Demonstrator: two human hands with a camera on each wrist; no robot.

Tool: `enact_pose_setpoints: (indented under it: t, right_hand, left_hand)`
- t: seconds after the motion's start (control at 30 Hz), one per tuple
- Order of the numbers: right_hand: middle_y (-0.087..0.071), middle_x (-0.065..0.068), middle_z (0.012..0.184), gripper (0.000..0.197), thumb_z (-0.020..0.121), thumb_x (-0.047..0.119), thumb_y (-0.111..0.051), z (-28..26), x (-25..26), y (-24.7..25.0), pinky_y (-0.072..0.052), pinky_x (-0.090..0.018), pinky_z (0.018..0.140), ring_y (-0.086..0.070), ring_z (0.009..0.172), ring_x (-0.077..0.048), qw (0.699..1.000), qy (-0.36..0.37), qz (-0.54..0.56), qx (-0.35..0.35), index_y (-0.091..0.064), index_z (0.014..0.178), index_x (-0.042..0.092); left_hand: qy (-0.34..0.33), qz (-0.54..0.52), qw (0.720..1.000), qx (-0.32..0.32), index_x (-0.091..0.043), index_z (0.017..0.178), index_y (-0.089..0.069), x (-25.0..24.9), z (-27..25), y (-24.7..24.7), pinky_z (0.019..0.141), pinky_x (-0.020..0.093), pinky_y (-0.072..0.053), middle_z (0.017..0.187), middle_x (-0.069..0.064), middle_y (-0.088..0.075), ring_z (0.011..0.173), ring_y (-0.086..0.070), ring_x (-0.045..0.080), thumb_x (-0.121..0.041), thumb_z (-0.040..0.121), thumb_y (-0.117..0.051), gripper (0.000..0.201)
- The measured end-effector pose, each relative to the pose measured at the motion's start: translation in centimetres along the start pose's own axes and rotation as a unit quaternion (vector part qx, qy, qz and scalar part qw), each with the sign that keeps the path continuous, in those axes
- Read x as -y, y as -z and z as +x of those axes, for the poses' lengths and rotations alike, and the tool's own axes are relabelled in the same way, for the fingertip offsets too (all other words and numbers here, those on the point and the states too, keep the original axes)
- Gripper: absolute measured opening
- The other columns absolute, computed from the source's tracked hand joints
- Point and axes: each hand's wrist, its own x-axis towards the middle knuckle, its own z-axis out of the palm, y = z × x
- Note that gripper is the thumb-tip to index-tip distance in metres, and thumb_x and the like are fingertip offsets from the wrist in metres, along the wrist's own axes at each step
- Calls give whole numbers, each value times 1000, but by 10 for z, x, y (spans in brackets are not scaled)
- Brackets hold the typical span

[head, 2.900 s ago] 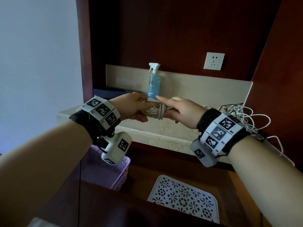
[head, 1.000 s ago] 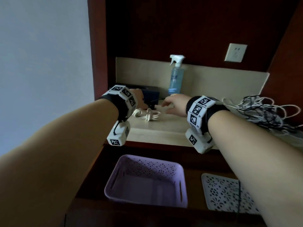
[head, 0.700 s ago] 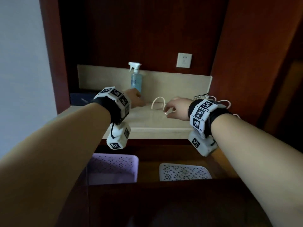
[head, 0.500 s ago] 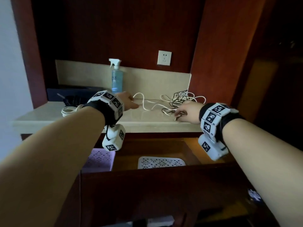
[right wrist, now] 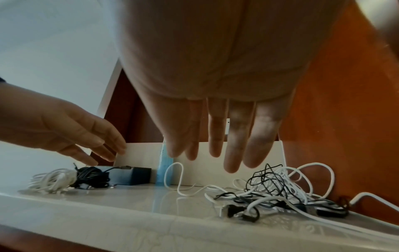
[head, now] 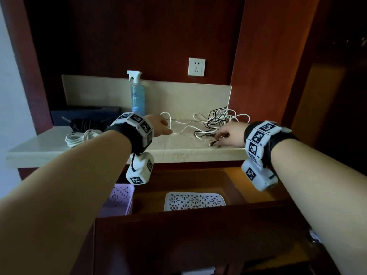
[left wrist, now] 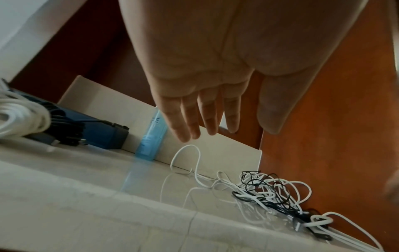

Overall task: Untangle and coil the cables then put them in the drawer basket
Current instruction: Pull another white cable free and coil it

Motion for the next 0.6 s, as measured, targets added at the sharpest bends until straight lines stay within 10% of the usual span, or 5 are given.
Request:
enact_pose_setpoints:
  t: [0.17,0.3,0.6]
  right_hand:
    - [-60,2,123,31,93,30,-52,38,-14,3,-37,-19,84,-54,110,-16,1000,-21,5,-1,-59,121,19]
    - [-63,3,114,29,94,29,-51,69,-22,3,-41,-19,73,-56,96,-14,999,-34,3,1,-61,119,20]
    - [-61,5,75,26,92,28,-53,98,-63,-6,-41,-15,55,-55,67,-10,992,-106,67,9,-64,113,17]
  left_hand:
    - [1,-17,999,44,-6,126,-54,4,51,-9,95,38,-48,123,13,-58,104,-58,27,-26,91,-61,41]
    - [-10,-91,994,61,4,119,-56,2,93,-22,64,31,-50,96,15,-57,67,-54,18,-11,91,-60,32]
    - [-45,-85,989,109,-2,123,-55,-43,158,-47,56,25,-48,100,11,-59,60,-55,15,-11,94,-56,31]
